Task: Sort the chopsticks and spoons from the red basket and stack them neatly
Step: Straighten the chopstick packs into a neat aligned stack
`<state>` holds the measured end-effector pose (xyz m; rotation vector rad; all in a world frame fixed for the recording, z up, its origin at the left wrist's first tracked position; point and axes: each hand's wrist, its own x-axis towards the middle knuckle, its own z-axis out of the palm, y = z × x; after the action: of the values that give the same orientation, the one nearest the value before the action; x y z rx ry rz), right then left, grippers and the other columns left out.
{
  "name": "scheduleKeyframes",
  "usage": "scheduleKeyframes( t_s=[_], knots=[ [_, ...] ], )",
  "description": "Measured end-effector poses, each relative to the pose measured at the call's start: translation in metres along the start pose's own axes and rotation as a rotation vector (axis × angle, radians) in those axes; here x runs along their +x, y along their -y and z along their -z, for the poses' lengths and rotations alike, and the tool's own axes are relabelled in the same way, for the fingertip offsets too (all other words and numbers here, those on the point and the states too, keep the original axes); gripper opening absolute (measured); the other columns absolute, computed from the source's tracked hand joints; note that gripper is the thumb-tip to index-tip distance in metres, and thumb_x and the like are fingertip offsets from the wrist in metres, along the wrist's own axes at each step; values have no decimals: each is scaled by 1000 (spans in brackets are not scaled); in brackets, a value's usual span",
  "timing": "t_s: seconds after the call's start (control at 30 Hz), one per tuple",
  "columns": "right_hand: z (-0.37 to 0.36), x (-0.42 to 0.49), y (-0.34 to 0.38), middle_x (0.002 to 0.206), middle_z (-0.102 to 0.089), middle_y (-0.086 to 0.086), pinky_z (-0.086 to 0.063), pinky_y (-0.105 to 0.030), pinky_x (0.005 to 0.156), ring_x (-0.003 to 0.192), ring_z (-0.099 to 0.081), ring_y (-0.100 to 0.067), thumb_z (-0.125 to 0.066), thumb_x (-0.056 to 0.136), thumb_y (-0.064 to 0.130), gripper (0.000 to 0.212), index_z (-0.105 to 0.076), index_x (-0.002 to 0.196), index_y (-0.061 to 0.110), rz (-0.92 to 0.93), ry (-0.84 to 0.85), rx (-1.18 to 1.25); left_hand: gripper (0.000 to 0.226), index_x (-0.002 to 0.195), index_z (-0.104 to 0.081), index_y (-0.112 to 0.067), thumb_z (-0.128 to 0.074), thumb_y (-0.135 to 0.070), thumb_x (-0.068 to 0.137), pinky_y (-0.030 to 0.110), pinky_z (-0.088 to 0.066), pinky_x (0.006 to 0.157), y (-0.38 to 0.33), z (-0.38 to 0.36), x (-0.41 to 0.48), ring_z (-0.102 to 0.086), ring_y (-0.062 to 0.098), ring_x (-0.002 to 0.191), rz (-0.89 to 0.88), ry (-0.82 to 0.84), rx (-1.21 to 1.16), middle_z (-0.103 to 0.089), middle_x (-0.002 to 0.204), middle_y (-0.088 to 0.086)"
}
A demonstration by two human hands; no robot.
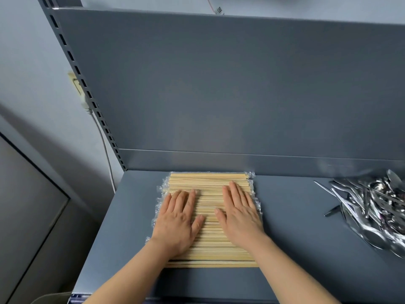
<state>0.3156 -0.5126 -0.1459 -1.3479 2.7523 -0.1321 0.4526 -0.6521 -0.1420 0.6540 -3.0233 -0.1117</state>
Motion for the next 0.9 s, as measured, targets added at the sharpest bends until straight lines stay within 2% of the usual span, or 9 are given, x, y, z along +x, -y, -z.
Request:
scheduleKeyframes(
  t_s=[0.13, 0.27, 0.37, 0.5, 0.57, 0.63, 0.73, 0.8, 0.9],
  knots=[
    [-3, -18, 5, 160, 20, -6, 11, -42, 120, 147, 22, -20, 3, 90, 56, 75, 15, 152, 15, -7, -24, -43, 76, 148, 19, -20, 9, -65, 87, 40, 17, 117, -2, -4, -12, 24, 23, 145, -18, -6, -38, 12, 161, 2],
    [-8, -30, 6, 157, 28, -4, 14, -42, 118, 144, 29, -19, 7, 89, 56, 72, 25, 146, 15, 1, -1, -42, 76, 147, 22, -19, 7, -65, 88, 38, 18, 116, -3, -5, -25, 32, 23, 140, -27, 1, -50, 25, 155, 3],
    [-9, -37, 5, 155, 34, -3, 16, -41, 118, 142, 33, -18, 1, 95, 58, 72, 26, 147, 15, 7, 15, -45, 77, 147, 26, -19, 10, -65, 87, 36, 20, 115, -5, -5, -32, 36, 19, 140, -39, 21, -35, 34, 153, 3],
    [-11, -47, 6, 153, 40, -3, 16, -41, 119, 142, 32, -19, 0, 94, 61, 74, 26, 148, 19, -1, 53, -11, 78, 146, 27, -20, 15, -67, 84, 34, 21, 116, -6, -6, -42, 32, 17, 142, -51, 52, -54, 30, 156, 2],
    [-10, -54, 9, 151, 43, 4, 7, -43, 117, 140, 26, -19, -12, 96, 62, 70, 14, 152, 30, -41, 37, 94, 78, 144, 27, -19, 17, -67, 83, 35, 17, 118, -5, -6, -45, 27, 17, 144, -60, 68, -53, 24, 159, 3],
    [-9, -60, 10, 156, 35, 7, 2, -43, 119, 141, 20, -16, -20, 99, 55, 63, 2, 154, 33, -26, 3, 124, 79, 143, 26, -18, 16, -67, 83, 36, 15, 119, -5, -7, -48, 26, 18, 144, -56, 78, -54, 20, 160, 4],
    [-7, -65, 12, 160, 22, 4, 12, -41, 121, 145, 24, -12, -8, 100, 51, 63, 11, 153, 24, 55, 31, 5, 83, 146, 24, -17, 16, -69, 81, 40, 21, 116, -8, -7, -53, 34, 21, 139, -23, 100, -4, 22, 159, 4],
    [-6, -66, 12, 159, 25, 3, 14, -42, 120, 144, 27, -13, -7, 100, 52, 65, 18, 151, 22, 76, 81, -22, 86, 148, 22, -20, 16, -71, 79, 48, 24, 113, -10, -8, -57, 33, 25, 140, 17, 107, 59, 23, 158, 3],
    [4, -61, 7, 157, 29, 4, 14, -40, 119, 145, 26, -13, -11, 96, 59, 71, 14, 153, 26, 31, 94, 66, 91, 151, 18, -28, 2, -79, 77, 54, 23, 111, -6, -1, -51, 26, 27, 145, 85, 80, 39, 22, 159, 2]
  ],
)
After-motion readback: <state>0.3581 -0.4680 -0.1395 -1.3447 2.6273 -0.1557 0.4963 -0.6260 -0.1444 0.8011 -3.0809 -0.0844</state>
